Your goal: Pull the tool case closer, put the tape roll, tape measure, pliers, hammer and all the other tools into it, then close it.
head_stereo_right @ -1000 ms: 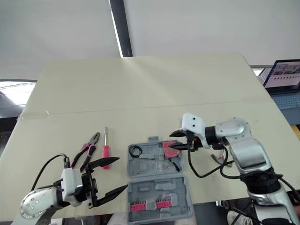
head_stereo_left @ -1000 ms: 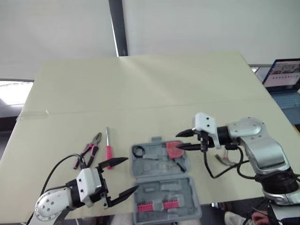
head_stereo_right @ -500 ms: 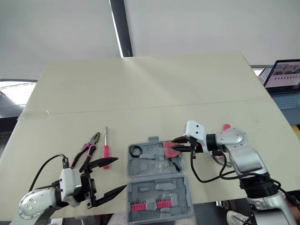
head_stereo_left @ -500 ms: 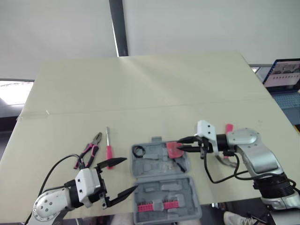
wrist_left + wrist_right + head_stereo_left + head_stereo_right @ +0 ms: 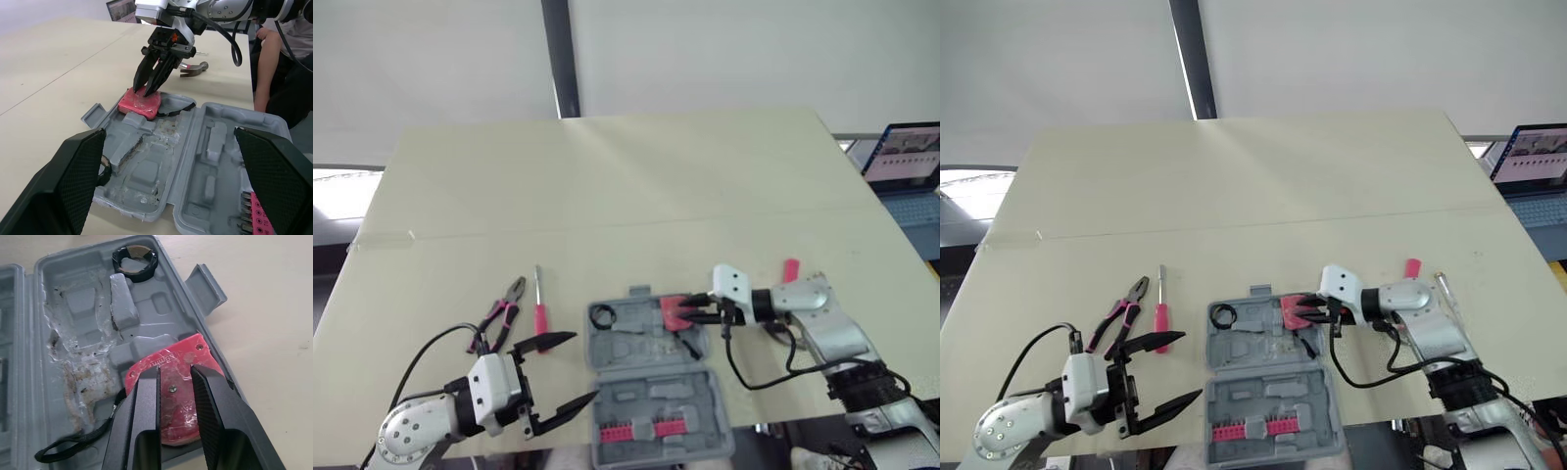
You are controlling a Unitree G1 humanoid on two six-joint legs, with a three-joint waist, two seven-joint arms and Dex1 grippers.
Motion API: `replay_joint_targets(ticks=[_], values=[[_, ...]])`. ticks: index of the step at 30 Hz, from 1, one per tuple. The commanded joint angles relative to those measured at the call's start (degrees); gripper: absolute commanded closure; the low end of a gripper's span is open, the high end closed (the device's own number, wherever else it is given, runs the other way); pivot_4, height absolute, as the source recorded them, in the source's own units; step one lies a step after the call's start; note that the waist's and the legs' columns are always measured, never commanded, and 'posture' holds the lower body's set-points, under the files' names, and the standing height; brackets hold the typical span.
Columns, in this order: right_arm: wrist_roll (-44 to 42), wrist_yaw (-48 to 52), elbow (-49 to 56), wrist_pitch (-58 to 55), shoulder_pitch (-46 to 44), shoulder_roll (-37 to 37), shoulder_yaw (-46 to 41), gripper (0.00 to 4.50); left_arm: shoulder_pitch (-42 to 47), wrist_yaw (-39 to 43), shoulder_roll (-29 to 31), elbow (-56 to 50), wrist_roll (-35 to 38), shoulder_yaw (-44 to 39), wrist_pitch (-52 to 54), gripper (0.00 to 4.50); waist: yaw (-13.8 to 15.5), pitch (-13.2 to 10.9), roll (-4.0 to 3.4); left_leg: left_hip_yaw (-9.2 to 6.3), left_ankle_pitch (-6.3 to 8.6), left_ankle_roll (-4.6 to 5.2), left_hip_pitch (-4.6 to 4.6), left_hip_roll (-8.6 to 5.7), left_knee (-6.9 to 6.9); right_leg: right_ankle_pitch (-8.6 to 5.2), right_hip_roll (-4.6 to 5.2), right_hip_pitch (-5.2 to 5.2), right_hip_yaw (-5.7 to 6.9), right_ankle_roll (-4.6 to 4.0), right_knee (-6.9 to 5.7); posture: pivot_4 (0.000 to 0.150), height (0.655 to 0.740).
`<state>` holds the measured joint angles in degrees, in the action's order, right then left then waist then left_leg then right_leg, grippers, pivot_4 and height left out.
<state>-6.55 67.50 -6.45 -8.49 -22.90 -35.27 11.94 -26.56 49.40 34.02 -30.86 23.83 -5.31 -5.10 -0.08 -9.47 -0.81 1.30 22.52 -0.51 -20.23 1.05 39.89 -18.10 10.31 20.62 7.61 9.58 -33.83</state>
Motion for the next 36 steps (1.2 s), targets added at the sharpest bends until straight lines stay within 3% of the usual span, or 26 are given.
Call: replay_joint_targets(ticks=[1,36], values=[[0.48,-0.97,-1.53,2.33,-1.03,0.43,-0.17,3.46,-0.97,-0.39,0.46,-2.78,0.58,-1.1,0.34,0.0,0.01,0.0,0.0,0.0,0.0,0.0,0.0,0.0,0.01,0.0,0.0,0.0,0.0,0.0,0.0,0.15,0.7373],[3.95,-2.11,-7.44,0.29,-0.22,1.27,4.46,3.46,-1.98,-1.82,-0.74,-4.62,1.39,-2.65,2.77,0.0,0.03,0.2,0.25,-0.02,0.0,0.0,0.11,0.02,0.01,0.0,0.0,-0.15,0.01,0.0,0.0,0.15,0.7373]])
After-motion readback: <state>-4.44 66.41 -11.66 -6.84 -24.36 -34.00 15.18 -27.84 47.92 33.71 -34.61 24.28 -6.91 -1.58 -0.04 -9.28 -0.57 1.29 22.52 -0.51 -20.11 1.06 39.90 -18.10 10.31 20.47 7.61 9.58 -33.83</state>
